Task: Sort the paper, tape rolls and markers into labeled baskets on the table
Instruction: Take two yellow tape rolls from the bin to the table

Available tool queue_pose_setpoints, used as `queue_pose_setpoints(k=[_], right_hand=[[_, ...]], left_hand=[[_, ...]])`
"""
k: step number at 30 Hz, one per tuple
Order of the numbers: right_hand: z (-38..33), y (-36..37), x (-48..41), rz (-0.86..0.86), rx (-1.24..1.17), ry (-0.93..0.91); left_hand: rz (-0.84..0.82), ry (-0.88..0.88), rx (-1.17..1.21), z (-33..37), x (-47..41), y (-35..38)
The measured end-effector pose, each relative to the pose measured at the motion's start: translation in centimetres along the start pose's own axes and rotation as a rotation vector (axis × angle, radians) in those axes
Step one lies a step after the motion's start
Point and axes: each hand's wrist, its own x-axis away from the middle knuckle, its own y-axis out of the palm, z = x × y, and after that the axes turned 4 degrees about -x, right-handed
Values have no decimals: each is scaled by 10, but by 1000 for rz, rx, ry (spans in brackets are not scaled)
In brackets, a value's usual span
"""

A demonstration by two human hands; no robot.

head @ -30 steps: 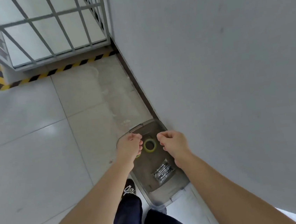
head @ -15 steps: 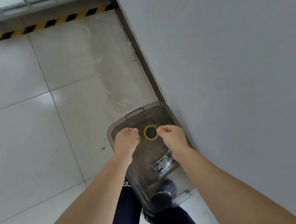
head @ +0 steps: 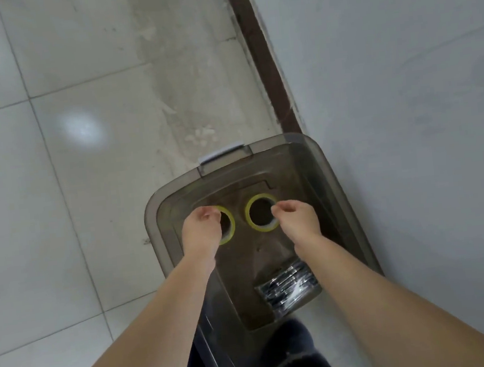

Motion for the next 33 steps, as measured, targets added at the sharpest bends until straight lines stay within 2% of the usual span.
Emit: queue_pose_setpoints(k=[8,12,14,16,19,21,26,30,33], right_hand=[[30,23,-69,37,56,-15],[39,30,-91,40,101,10],[41,32,-99,18,102,28],[42,35,-107,-12,79,52],[44,40,-115,-42,35,101],[46,44,-119,-58,18,107],[48,50,-123,-95,15,82],[53,48,-128,-68,-30,75],[56,50,-132,-68,-106,126]], left_hand=[[97,172,-268,-35,-57,28],[82,112,-353,-44,-80,37],[49,42,-321,-46,-90,41],[19,-58,-192,-46,-97,44],[41,-147,-63,-45,-101,47],[44,-149,-113,-45,-105,51],[24,-26,-252,-52,-110,65],[94,-65,-170,-54,-119,64],[67,-174,-33,-54,-120,66]])
